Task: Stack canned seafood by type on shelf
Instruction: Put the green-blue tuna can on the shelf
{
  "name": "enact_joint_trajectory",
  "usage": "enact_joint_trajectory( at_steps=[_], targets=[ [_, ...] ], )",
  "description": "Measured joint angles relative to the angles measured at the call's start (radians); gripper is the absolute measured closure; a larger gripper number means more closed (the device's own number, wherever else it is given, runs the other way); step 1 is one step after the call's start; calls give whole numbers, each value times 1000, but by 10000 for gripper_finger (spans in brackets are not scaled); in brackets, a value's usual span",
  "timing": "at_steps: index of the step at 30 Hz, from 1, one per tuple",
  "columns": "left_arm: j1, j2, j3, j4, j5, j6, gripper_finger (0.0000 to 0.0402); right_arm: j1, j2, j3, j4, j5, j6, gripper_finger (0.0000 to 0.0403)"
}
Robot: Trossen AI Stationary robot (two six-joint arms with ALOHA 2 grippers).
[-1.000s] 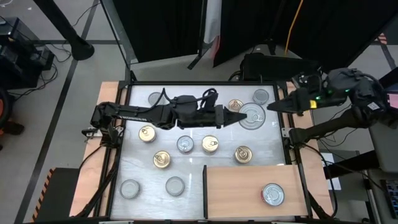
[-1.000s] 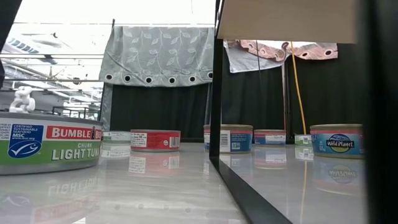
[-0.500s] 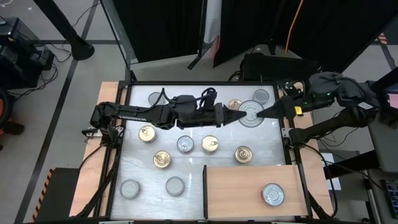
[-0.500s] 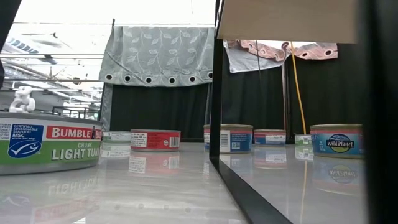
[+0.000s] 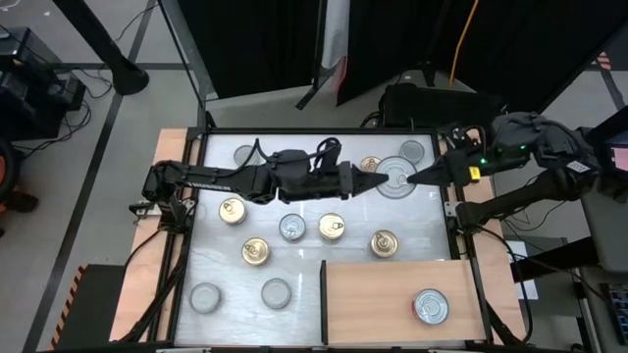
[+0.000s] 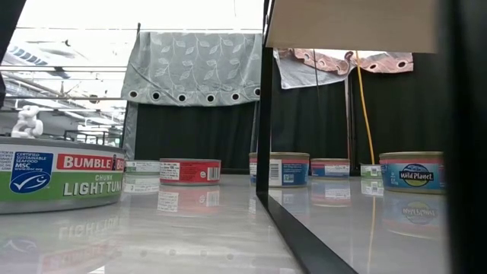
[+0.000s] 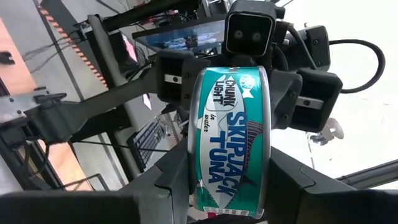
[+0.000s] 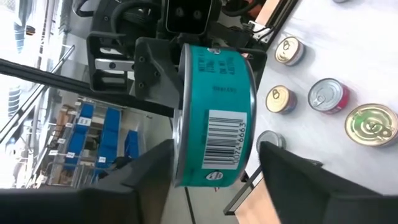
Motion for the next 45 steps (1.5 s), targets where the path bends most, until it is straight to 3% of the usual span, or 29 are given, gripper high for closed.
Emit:
enact_joint_trajectory(
  at_steps=[7, 12, 16, 20, 24, 29, 36, 41, 45],
  targets=[
    [0, -1, 0, -2, -7, 25, 259, 0, 3, 1, 10, 0, -19, 265],
    [-8, 2, 0, 10, -9, 50, 250, 0, -1, 1, 12, -1, -28, 278],
    [-26, 2, 1, 14, -41, 54, 158, 0, -14, 0, 16, -37, -46, 269],
    [-25, 3, 2, 11, -7, 53, 63, 0, -49, 0, 12, -98, -39, 269],
    [-24, -3, 2, 10, 29, 53, 12, 0, -81, 0, 0, -196, -37, 269],
    [-24, -41, 2, 3, 69, 69, 15, 0, -122, 1, -89, -368, -38, 270],
    [-11, -82, 2, -14, 144, 133, 29, 0, -127, 1, -415, -578, -141, 270],
    [-2, -111, 2, -77, 151, 140, 30, 0, -115, 1, -602, -598, -309, 270],
    [3, -114, 2, -108, 155, 141, 30, 0, -108, -17, -633, -592, -406, 270]
  ],
)
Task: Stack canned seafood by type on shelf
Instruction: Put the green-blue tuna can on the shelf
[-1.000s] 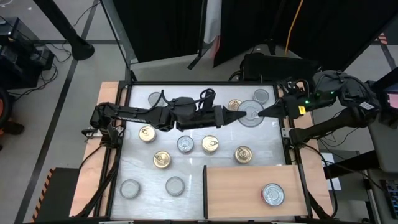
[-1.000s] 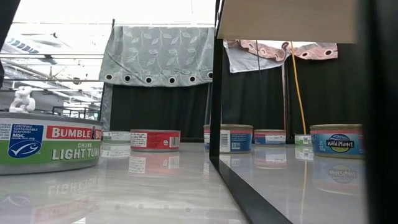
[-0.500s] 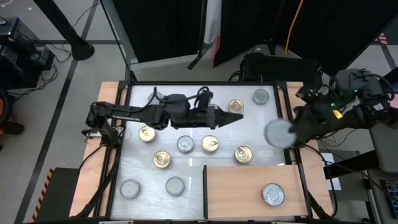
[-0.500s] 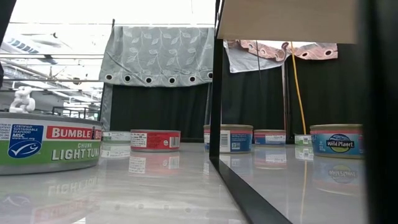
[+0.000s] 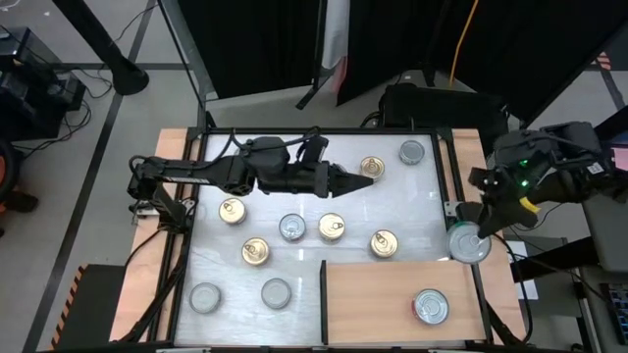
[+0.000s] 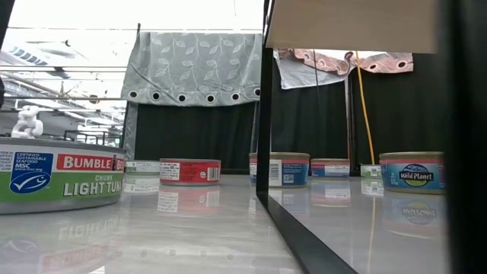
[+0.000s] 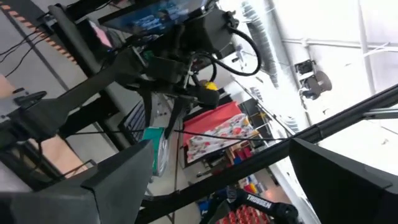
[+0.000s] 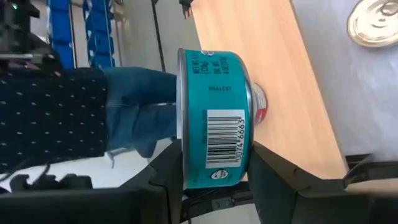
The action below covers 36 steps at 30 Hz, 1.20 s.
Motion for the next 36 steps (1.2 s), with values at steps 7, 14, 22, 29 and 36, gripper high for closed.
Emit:
enact_joint_trajectory(
  at_steps=[7, 14, 22, 29, 36],
  targets=[
    [1, -3, 0, -2, 1, -6, 30, 52, 11, -89, 17, -32, -33, 270],
    [1, -3, 0, -5, 1, -5, 30, 174, 9, -209, 104, -96, -58, 265],
    [1, -3, -1, -40, 1, 0, 30, 348, 16, -385, 345, -111, 6, 261],
    [1, -3, -1, -68, 16, -1, 30, 497, 17, -542, 517, -96, 91, 260],
    [1, -3, -1, -66, 41, -8, 29, 607, 17, -621, 592, -6, 163, 259]
  ],
)
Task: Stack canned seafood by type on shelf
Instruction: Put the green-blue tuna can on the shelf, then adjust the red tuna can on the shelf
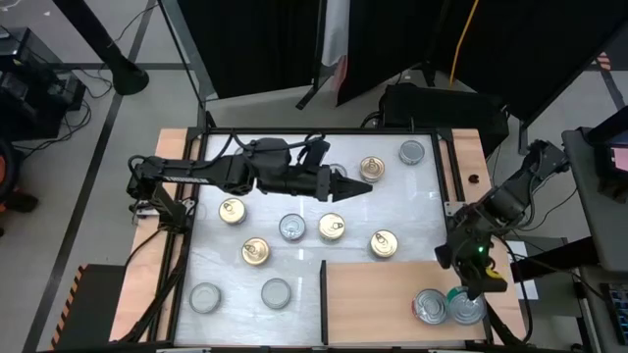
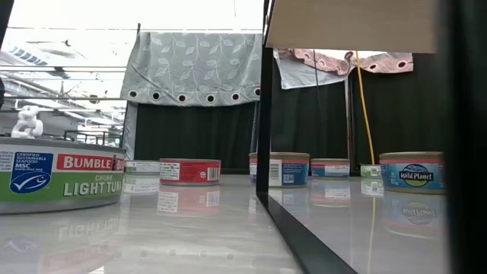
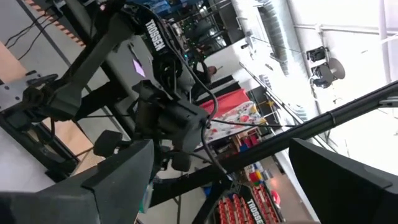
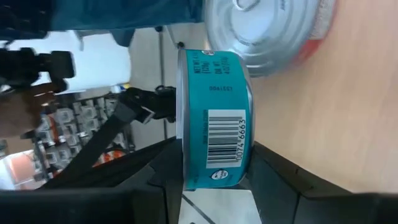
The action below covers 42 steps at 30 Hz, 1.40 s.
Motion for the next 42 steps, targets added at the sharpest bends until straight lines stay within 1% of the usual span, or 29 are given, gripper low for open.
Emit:
enact_joint_trajectory(
  at_steps=[12, 16, 21, 25, 28, 35, 38, 42],
  targets=[
    [0, 0, 0, 0, 44, 0, 29, 109, 2, -4, 5, 50, 35, 259],
    [0, 0, 0, 0, 57, 0, 29, 128, 20, -5, -21, 87, 45, 259],
    [0, 0, 0, 1, 68, 0, 29, 132, 51, -5, -49, 94, 49, 252],
    [0, 0, 0, 1, 82, 1, 29, 132, 66, -5, -86, 96, 43, 227],
    [0, 0, 0, 1, 84, 1, 29, 132, 66, -5, -120, 126, 45, 196],
    [3, 0, 0, 0, 90, 2, 29, 132, 59, -5, -182, 137, 50, 123],
    [5, 0, 0, 1, 90, 4, 29, 132, 47, -4, -190, 151, 63, 105],
    [7, 0, 0, 0, 90, 29, 29, 132, 25, 46, -191, 222, 120, 99]
  ],
)
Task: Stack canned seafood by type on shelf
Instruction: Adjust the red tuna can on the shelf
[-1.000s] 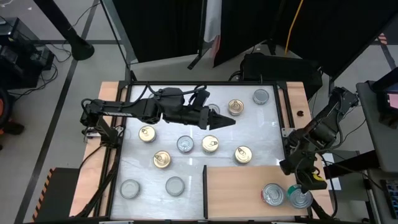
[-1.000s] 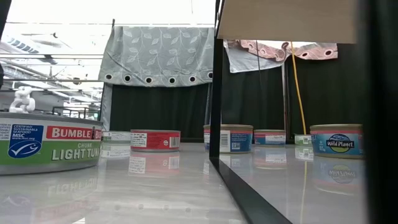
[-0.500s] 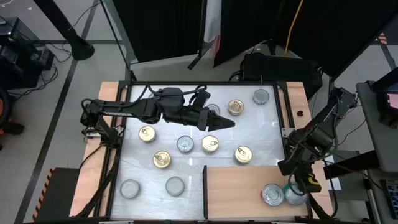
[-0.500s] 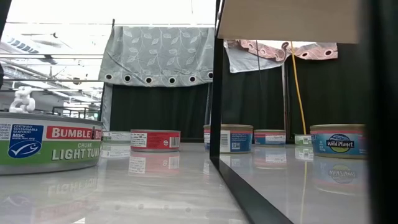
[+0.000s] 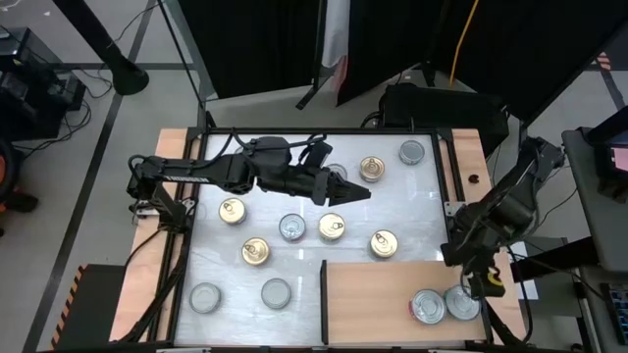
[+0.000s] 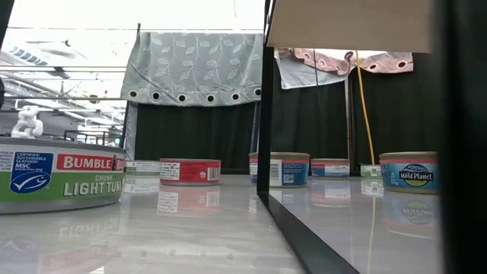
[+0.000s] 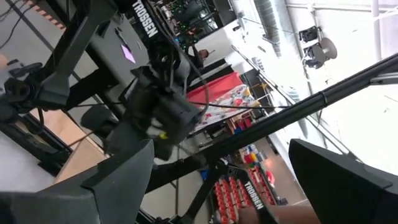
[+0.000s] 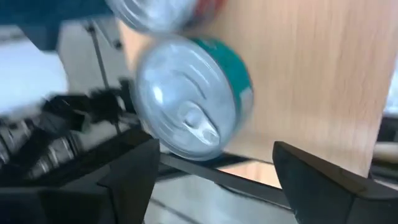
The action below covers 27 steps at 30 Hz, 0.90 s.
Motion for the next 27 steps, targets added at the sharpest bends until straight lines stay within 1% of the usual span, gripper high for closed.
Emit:
enact_joint_trajectory(
  at_steps=[3, 5, 8, 11, 13, 17, 20, 22, 27],
  targets=[
    [0, 0, 0, 1, 0, 37, 30, 0, -6, 67, 16, 85, 70, 105],
    [0, 0, 0, 1, 0, 68, 30, 0, -1, 102, 70, 145, 108, 115],
    [2, 0, 0, 1, 0, 107, 30, 0, 48, 106, 143, 209, 150, 138],
    [11, 0, 0, 1, -1, 129, 30, 0, 148, 104, 238, 221, 134, 173],
    [20, 0, 0, 1, -1, 134, 30, 0, 206, 102, 247, 223, 123, 200],
    [32, 0, 0, -7, 9, 168, 30, 0, 280, 103, 262, 225, 129, 261],
    [41, 0, 0, -32, 45, 182, 30, 0, 298, 103, 259, 227, 138, 303],
    [45, -1, 0, -68, 48, 183, 30, 0, 307, 103, 256, 229, 141, 327],
    [48, -1, 0, -121, 51, 185, 30, 0, 327, 106, 251, 248, 144, 372]
  ],
)
